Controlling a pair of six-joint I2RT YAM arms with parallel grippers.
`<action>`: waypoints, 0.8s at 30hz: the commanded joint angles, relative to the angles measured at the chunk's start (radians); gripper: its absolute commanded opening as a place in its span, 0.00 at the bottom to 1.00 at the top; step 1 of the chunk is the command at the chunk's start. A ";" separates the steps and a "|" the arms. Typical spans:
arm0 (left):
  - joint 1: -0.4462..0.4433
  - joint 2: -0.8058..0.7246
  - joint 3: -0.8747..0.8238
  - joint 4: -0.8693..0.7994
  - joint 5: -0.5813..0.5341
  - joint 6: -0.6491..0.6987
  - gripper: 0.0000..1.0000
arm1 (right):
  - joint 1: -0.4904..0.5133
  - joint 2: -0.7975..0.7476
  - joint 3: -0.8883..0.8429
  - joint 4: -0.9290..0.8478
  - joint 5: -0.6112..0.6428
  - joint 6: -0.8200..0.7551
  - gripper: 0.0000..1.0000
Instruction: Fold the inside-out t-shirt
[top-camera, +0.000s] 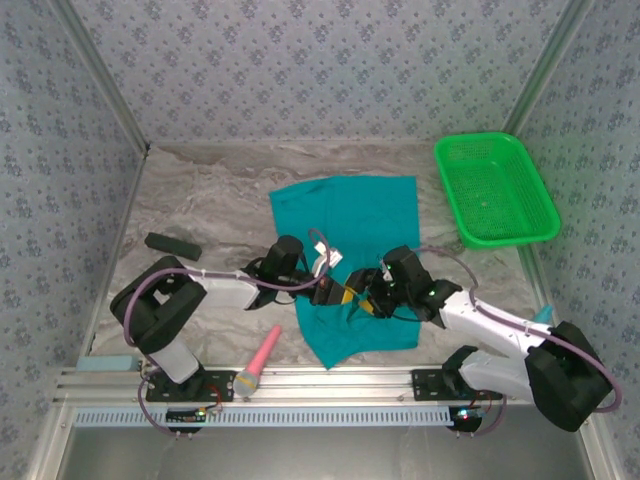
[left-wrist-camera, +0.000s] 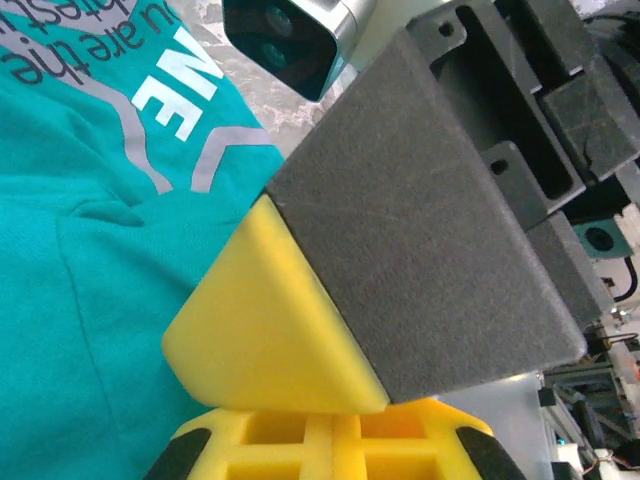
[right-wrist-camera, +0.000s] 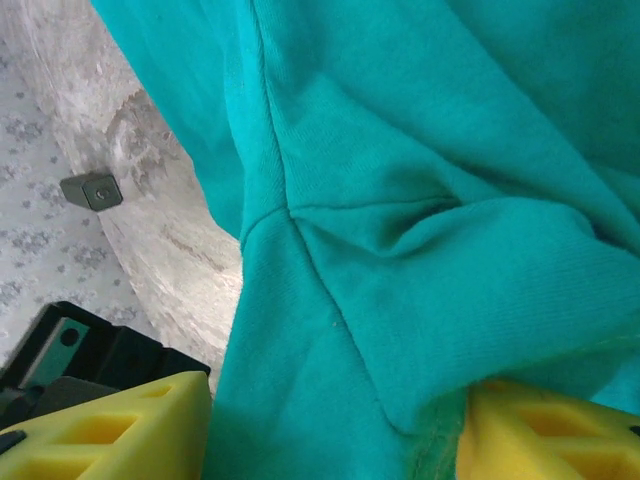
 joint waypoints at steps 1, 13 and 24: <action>-0.004 0.036 -0.003 0.110 0.025 -0.043 0.04 | 0.019 -0.006 -0.011 0.033 0.054 0.062 0.65; 0.000 0.080 -0.032 -0.046 -0.072 0.051 0.33 | -0.022 -0.053 0.048 0.007 0.185 0.094 0.63; 0.004 0.114 0.006 -0.142 -0.078 0.119 0.36 | -0.070 -0.026 0.129 0.006 0.193 0.052 0.62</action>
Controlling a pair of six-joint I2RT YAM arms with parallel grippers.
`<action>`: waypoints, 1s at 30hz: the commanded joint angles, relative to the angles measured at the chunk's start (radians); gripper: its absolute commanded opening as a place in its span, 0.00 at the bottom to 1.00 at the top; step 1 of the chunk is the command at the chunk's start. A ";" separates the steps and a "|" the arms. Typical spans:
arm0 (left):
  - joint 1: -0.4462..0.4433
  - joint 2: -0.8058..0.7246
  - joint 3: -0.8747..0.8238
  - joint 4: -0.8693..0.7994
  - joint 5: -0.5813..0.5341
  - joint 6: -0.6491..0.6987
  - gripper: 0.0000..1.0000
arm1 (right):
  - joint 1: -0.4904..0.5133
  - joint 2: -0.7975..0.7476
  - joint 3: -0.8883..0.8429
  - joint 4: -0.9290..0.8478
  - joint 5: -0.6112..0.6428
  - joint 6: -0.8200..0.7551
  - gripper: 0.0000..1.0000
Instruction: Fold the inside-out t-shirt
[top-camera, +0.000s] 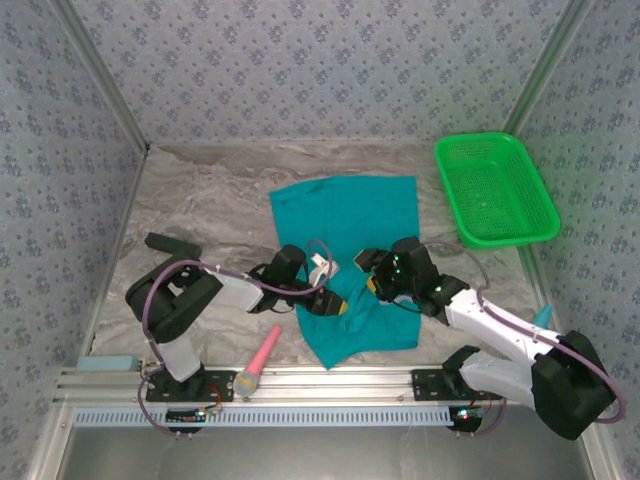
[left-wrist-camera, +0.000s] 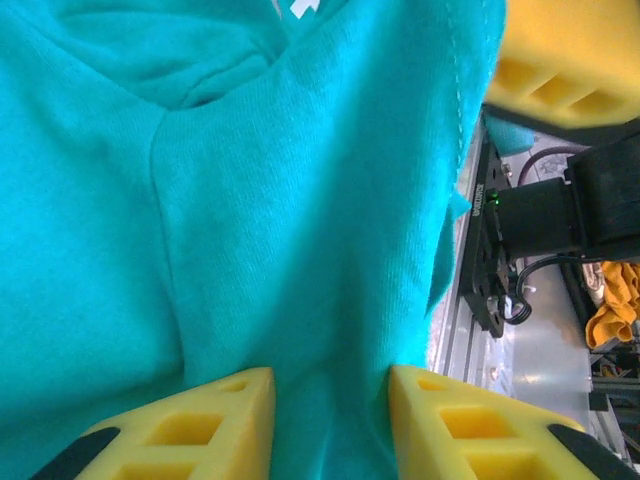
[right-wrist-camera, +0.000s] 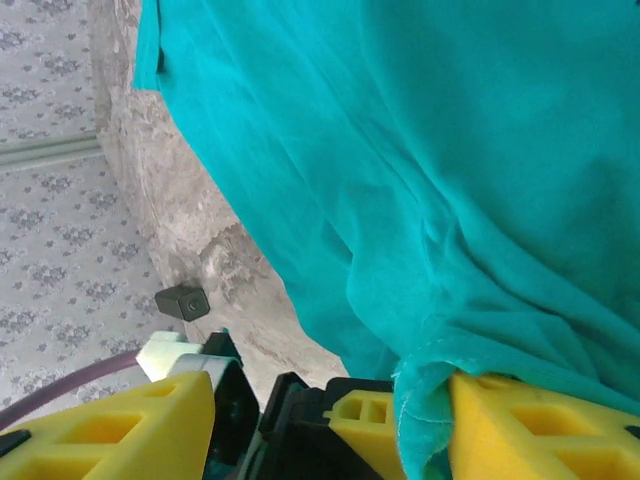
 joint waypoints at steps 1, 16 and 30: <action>0.008 0.024 0.036 -0.064 0.000 0.055 0.36 | -0.007 0.015 0.069 -0.016 0.025 -0.030 0.62; 0.042 -0.030 0.100 -0.144 -0.055 0.090 0.38 | -0.038 -0.062 0.132 -0.347 -0.084 -0.799 0.59; 0.084 -0.055 0.169 -0.265 -0.082 0.133 0.39 | 0.198 0.134 0.262 -0.825 -0.115 -2.201 0.56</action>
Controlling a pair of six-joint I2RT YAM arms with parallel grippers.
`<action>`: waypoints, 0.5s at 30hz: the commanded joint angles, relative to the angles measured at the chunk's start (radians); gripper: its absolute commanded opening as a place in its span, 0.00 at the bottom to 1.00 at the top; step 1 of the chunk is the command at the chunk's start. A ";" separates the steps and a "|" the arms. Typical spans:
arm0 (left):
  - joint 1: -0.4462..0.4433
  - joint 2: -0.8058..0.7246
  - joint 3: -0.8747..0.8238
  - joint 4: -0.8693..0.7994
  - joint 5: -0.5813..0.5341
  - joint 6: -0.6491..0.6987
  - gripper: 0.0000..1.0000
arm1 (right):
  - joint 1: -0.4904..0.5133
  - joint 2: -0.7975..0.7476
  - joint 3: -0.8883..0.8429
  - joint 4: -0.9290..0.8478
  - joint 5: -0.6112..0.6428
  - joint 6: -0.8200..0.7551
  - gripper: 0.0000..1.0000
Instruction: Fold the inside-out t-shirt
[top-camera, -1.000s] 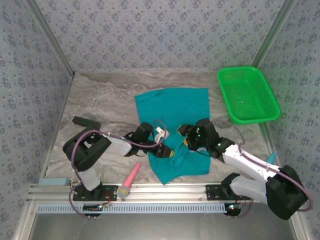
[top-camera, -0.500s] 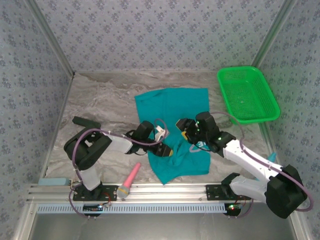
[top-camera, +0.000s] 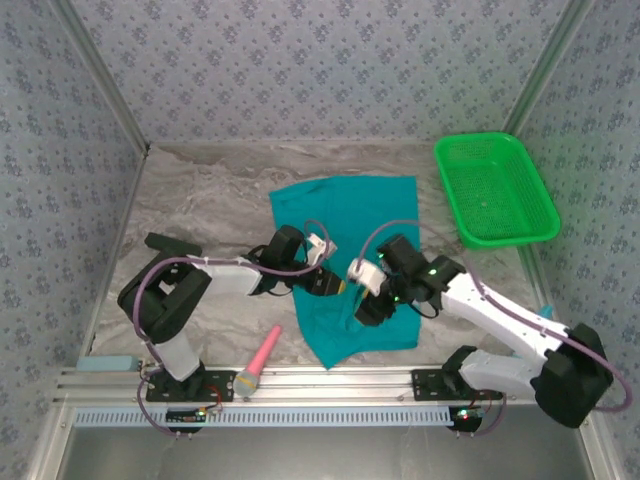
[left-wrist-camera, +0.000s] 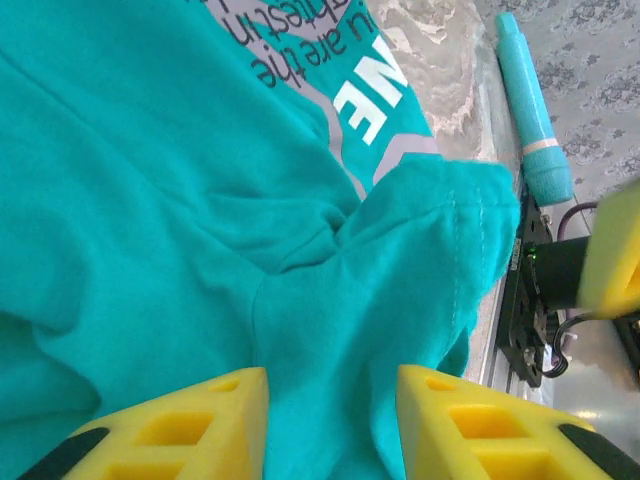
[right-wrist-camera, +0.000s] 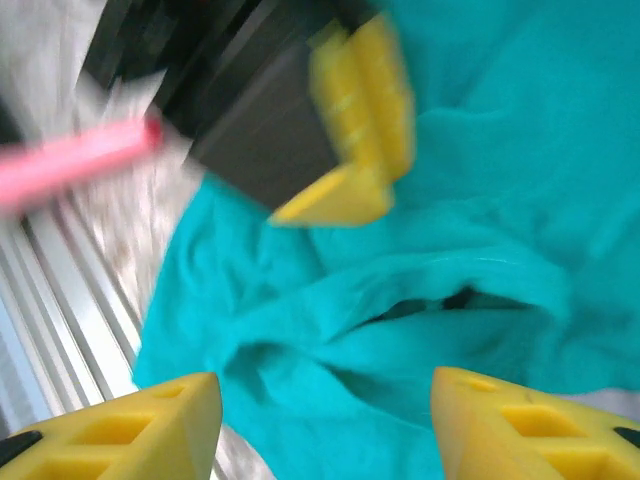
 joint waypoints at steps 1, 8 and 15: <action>0.007 -0.013 0.033 -0.070 -0.045 0.026 0.39 | 0.069 0.084 0.029 -0.165 0.091 -0.411 0.55; 0.025 0.012 0.028 -0.069 -0.096 0.000 0.39 | 0.051 0.149 0.067 -0.113 0.067 -0.576 0.54; 0.036 0.025 0.031 -0.120 -0.163 0.006 0.39 | 0.002 0.223 0.090 -0.095 0.034 -0.630 0.54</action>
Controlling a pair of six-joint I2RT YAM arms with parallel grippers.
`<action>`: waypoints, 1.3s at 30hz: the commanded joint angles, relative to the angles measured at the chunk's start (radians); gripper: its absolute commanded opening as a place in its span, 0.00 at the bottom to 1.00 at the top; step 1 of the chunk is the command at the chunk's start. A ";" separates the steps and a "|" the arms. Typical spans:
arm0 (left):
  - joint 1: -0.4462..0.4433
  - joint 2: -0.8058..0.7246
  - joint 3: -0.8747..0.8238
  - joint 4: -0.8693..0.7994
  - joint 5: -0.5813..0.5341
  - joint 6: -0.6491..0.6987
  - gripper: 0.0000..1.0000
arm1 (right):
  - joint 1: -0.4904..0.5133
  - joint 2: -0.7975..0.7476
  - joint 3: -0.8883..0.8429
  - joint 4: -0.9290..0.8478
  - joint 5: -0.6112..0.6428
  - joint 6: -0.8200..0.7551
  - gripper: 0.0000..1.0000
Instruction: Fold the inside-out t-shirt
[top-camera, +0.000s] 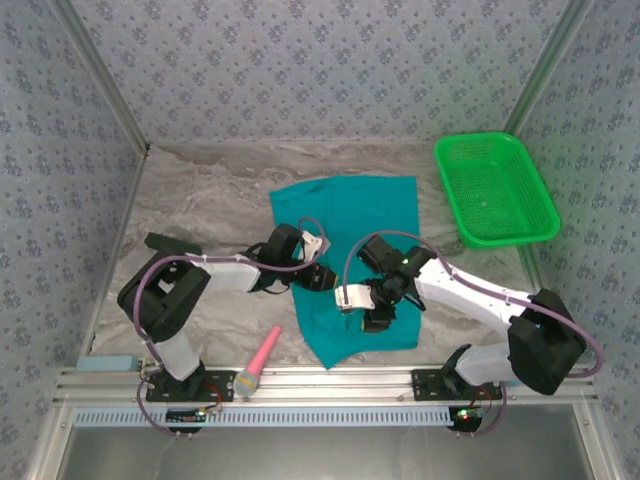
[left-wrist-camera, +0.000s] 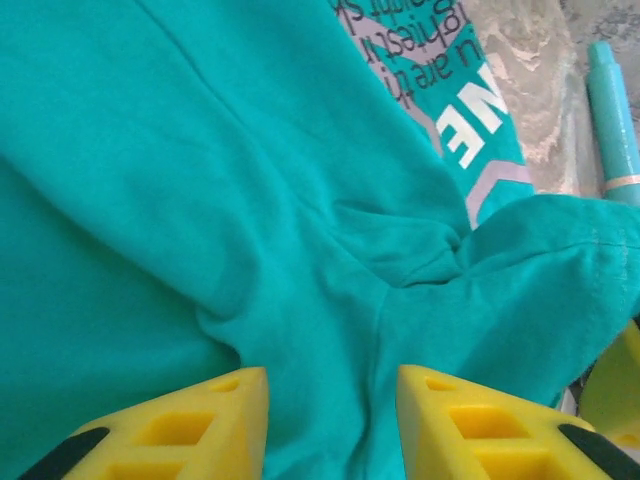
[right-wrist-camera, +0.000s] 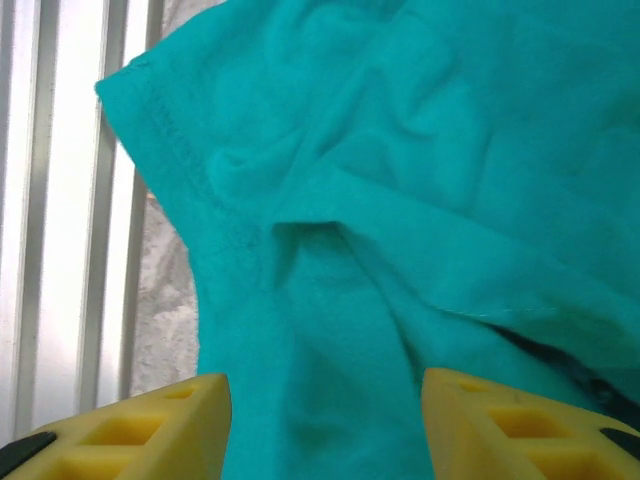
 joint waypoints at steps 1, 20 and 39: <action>0.010 0.017 0.024 -0.054 -0.054 0.007 0.39 | -0.006 0.046 0.017 -0.014 0.009 -0.082 0.55; 0.044 0.122 0.126 -0.193 -0.215 0.070 0.38 | 0.256 -0.153 -0.101 -0.110 0.024 -0.084 0.00; 0.057 0.111 0.135 -0.216 -0.146 0.060 0.38 | 0.159 -0.375 -0.288 0.376 -0.018 0.484 0.53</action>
